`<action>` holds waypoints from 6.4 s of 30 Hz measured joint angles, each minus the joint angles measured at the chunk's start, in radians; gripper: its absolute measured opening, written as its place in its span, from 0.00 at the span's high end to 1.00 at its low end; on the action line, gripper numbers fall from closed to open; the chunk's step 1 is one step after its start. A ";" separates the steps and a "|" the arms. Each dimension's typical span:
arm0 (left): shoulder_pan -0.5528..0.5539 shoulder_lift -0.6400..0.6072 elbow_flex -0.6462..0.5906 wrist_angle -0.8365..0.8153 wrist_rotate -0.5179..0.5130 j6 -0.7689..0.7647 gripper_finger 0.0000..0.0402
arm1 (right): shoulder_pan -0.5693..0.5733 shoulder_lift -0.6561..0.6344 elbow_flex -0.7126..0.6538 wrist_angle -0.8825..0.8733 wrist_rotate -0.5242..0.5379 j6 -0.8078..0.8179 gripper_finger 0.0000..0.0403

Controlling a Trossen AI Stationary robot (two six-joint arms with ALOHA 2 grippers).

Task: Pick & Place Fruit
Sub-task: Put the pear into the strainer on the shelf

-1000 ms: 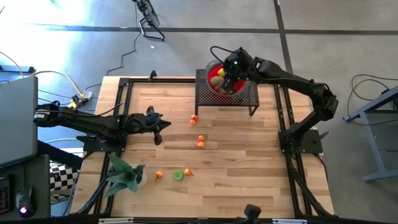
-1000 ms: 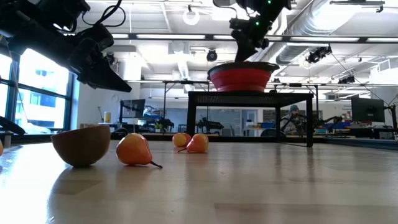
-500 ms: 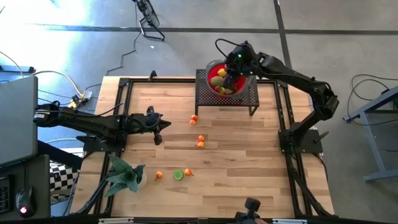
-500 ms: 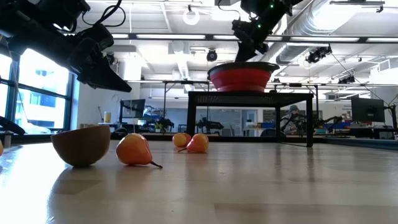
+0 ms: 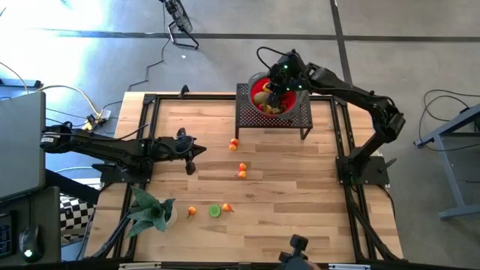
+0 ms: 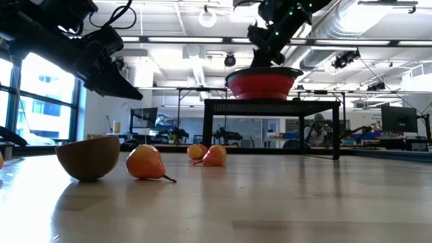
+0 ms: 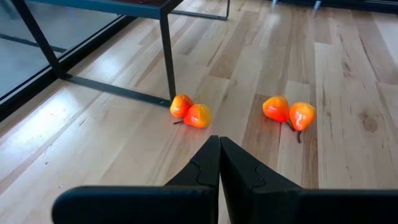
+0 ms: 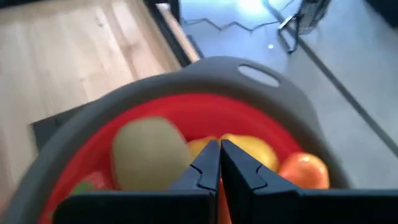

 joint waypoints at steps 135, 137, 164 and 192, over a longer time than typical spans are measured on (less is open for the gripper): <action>0.000 0.000 0.001 -0.016 -0.001 0.000 0.99 | 0.711 0.032 0.000 0.125 -0.033 0.145 0.68; 0.000 0.000 0.001 -0.017 -0.001 0.000 0.99 | 0.711 0.042 0.001 0.141 -0.033 0.166 0.68; 0.000 0.000 0.000 -0.054 -0.002 0.027 0.99 | 0.713 0.326 0.000 0.035 -0.030 0.135 0.68; 0.000 0.000 0.000 -0.054 -0.003 0.027 0.99 | 0.715 0.415 0.000 0.003 0.078 0.137 0.50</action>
